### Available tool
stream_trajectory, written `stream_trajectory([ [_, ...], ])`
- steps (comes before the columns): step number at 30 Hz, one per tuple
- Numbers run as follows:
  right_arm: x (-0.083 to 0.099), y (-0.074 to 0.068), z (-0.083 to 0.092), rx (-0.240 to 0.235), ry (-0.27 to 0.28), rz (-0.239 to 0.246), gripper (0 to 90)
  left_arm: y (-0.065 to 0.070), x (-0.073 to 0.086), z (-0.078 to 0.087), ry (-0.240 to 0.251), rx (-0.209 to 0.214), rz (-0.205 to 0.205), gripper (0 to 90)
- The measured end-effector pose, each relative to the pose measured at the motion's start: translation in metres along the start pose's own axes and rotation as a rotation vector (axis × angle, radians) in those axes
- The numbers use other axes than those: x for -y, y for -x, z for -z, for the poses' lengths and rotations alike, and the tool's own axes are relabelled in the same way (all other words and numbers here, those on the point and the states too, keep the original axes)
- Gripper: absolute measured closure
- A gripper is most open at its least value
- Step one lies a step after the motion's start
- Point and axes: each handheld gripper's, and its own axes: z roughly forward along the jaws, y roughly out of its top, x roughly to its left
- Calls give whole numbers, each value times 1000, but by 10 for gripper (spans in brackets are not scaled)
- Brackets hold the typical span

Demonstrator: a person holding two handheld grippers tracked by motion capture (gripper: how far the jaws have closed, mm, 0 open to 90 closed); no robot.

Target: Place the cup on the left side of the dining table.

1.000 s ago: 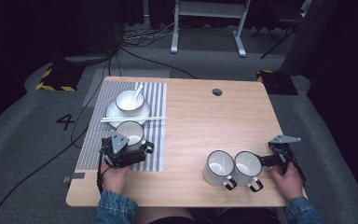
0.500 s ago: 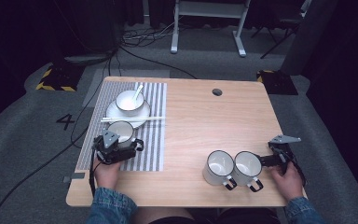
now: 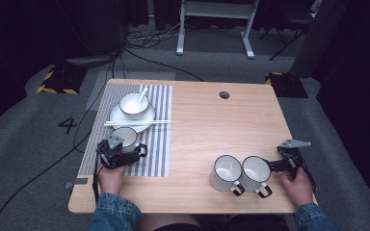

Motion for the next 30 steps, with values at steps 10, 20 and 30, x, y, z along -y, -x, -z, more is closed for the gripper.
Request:
stream_trajectory([
  [10, 0, 0, 0, 0, -1, 1, 3, 6, 2, 0, -48, -36, -58, 28],
  [20, 0, 0, 0, 0, 0, 1, 3, 4, 9, 3, -42, -28, -9, 27],
  [30, 0, 0, 0, 0, 0, -1, 3, 4, 8, 5, -53, -16, 4, 19],
])
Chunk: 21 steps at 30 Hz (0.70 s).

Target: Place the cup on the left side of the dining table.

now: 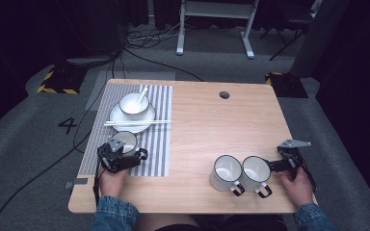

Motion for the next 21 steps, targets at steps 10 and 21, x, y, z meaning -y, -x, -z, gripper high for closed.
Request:
stream_trajectory([
  [10, 0, 0, 0, 1, 2, 0, 3, 6, -1, 27, -34, -19, 10, 0],
  [21, 0, 0, 0, 1, 0, -1, 3, 15, 8, 60, 3, 52, -37, 0],
])
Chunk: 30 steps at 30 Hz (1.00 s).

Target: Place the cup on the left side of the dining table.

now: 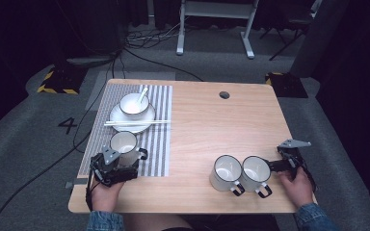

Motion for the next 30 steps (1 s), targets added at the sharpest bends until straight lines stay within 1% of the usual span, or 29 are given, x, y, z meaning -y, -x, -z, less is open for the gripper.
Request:
stream_trajectory([
  [2, 0, 0, 0, 0, 0, 0, 3, 3, 1, 5, 5, 15, -13, 0],
  [3, 0, 0, 0, 0, 0, 0, 3, 3, 1, 5, 5, 15, -13, 0],
  [4, 0, 0, 0, -1, 0, -1, 3, 6, 2, 10, 8, 31, -18, 0],
  [5, 0, 0, 0, 0, 0, 0, 3, 6, 2, 10, 8, 31, -18, 0],
  [6, 0, 0, 0, -1, 0, -1, 3, 8, 3, 16, 11, 80, -8, 0],
  [7, 0, 0, 0, -1, 0, -1, 3, 8, 3, 16, 11, 80, -8, 0],
  [8, 0, 0, 0, 0, 0, 1, 3, 10, 5, 21, 26, 113, 1, 0],
  [9, 0, 0, 0, 0, 0, 0, 3, 10, 6, 24, 30, 125, 3, 0],
  [10, 0, 0, 0, 0, 0, 1, 3, 11, 7, 26, 31, 140, 15, 0],
  [11, 0, 0, 0, 0, 0, 0, 3, 11, 9, 29, 28, 147, 13, 0],
  [15, 0, 0, 0, -1, 0, -1, 3, 12, 13, 36, 19, 149, 1, 0],
  [18, 0, 0, 0, -1, 0, 1, 3, 14, 20, 40, -17, 158, -18, 0],
  [22, 0, 0, 0, -1, 0, 0, 3, 14, 27, 44, -36, 139, -41, 0],
  [25, 0, 0, 0, -1, 0, 1, 3, 14, 31, 46, -42, 138, -34, 0],
  [26, 0, 0, 0, -1, 0, 1, 3, 13, 36, 47, -43, 137, -36, 0],
  [30, 0, 0, 0, -1, 0, 1, 3, 10, 47, 47, -59, 142, -34, 0],
])
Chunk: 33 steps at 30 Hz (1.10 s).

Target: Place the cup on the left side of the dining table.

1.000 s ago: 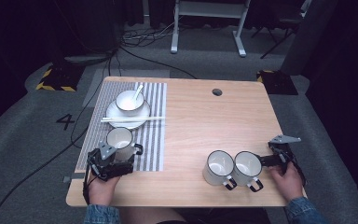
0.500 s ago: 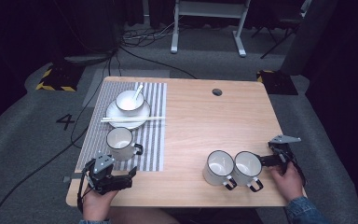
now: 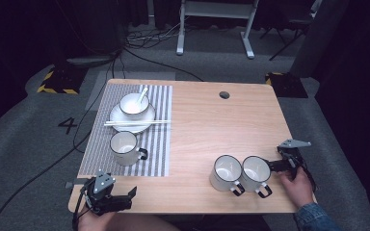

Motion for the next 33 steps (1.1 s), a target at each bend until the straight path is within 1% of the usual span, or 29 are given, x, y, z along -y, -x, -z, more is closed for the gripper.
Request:
stream_trajectory([
  [2, 0, 0, 0, 0, 0, 0, 3, -1, 5, -2, -16, -11, -17, 0],
  [3, 0, 0, 0, 0, 0, 0, 3, -1, 5, -2, -16, -11, -17, 0],
  [4, 0, 0, 0, 0, 0, 0, 3, -1, 10, -5, -59, -37, -36, 0],
  [5, 0, 0, 0, 0, 0, 0, 3, -1, 10, -5, -59, -37, -36, 0],
  [6, 0, 0, 0, 0, 0, 0, 3, 1, 14, -9, -116, -54, -70, 1],
  [8, 0, 0, 0, 0, 0, 0, 3, 2, 18, -12, -148, -68, -92, 2],
  [10, 0, 0, 0, 0, 0, 0, 3, 2, 20, -13, -154, -63, -84, 2],
  [12, 0, 0, 0, 0, 0, 0, 3, 0, 23, -17, -165, -57, -66, 1],
  [13, 0, 0, 0, 0, 0, 0, 3, 0, 24, -19, -177, -49, -54, 2],
  [14, 0, 0, 0, 0, 0, 0, 3, -2, 25, -21, -190, -50, -51, 2],
  [15, 0, 0, 0, 0, 0, 0, 3, -2, 25, -21, -190, -50, -51, 2],
  [16, 0, 0, 0, 0, 0, 0, 3, -3, 28, -25, -185, -47, -35, 0],
  [18, 0, 0, 0, 0, 0, 0, 3, -4, 33, -27, -124, -50, -41, 0],
  [19, 0, 0, 0, 0, 0, 0, 3, -5, 36, -29, -88, -36, -44, 0],
  [20, 0, 0, 0, 0, 0, 0, 3, -7, 39, -30, -45, -16, -69, 1],
  [21, 0, 0, 0, 0, 0, 0, 3, -7, 39, -30, -45, -16, -69, 1],
  [22, 0, 0, 0, 0, 0, 0, 3, -9, 44, -34, 20, 16, -88, 1],
  [23, 0, 0, 0, 0, 0, 0, 3, -9, 46, -36, 43, 24, -102, 1],
  [24, 0, 0, 0, 0, 0, 0, 3, -9, 47, -38, 63, 35, -105, 1],
  [25, 0, 0, 0, 0, 0, 0, 3, -9, 47, -38, 63, 35, -105, 1],
  [26, 0, 0, 0, 0, 0, 0, 3, -10, 49, -44, 116, 65, -130, 1],
  [27, 0, 0, 0, 0, 0, 0, 3, -10, 49, -44, 116, 65, -130, 1],
  [28, 0, 0, 0, 0, 0, 0, 3, -13, 51, -50, 171, 124, -168, 1],
  [29, 0, 0, 0, 0, 0, 0, 3, -12, 51, -51, 170, 121, -165, 3],
  [30, 0, 0, 0, 0, 0, 0, 3, -12, 50, -51, 171, 113, -141, 4],
  [33, 0, 0, 0, 0, 0, 0, 3, -11, 48, -52, 177, 107, -73, 6],
])
